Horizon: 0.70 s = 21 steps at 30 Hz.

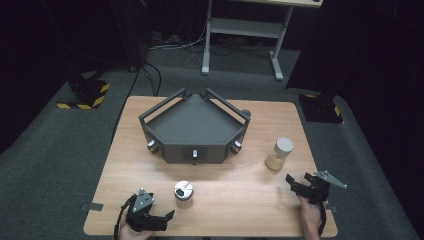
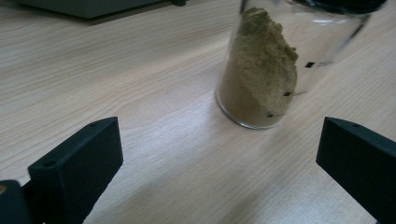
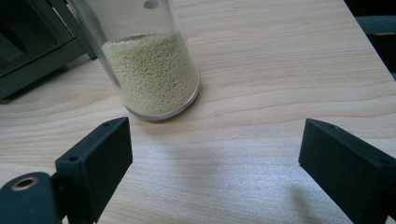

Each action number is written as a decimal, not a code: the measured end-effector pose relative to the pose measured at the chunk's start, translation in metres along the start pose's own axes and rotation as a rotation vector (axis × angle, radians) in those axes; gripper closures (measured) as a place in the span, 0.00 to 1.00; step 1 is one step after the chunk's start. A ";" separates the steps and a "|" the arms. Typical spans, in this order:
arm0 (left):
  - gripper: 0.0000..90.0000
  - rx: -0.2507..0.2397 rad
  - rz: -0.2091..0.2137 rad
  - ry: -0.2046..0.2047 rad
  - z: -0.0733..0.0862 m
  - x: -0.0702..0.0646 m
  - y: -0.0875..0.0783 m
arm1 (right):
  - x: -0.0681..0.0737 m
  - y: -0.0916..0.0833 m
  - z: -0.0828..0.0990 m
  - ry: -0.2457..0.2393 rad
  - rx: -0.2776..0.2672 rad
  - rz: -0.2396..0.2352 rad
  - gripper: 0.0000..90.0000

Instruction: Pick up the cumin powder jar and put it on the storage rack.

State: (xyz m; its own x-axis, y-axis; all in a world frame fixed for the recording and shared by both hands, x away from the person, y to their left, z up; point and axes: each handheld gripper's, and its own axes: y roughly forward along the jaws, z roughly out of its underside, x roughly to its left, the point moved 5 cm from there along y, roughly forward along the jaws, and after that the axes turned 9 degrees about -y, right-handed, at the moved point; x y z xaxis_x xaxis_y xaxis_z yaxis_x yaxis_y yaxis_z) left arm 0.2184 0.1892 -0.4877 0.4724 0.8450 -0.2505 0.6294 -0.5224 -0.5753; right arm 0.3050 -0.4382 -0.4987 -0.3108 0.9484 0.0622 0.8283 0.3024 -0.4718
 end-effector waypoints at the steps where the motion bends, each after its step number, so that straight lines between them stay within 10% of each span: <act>1: 0.01 -0.002 0.003 0.001 0.000 -0.001 0.000 | 0.000 0.000 0.000 0.000 0.000 0.000 0.10; 21: 0.01 0.017 0.054 0.071 -0.011 -0.025 0.019 | 0.000 0.000 0.000 -0.003 0.001 -0.003 0.10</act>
State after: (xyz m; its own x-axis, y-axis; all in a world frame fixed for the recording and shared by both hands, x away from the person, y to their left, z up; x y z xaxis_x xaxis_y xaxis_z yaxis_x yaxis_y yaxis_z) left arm 0.2254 0.1569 -0.4839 0.5484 0.8050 -0.2264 0.5915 -0.5648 -0.5754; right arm 0.3052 -0.4380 -0.4986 -0.3151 0.9471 0.0608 0.8266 0.3054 -0.4727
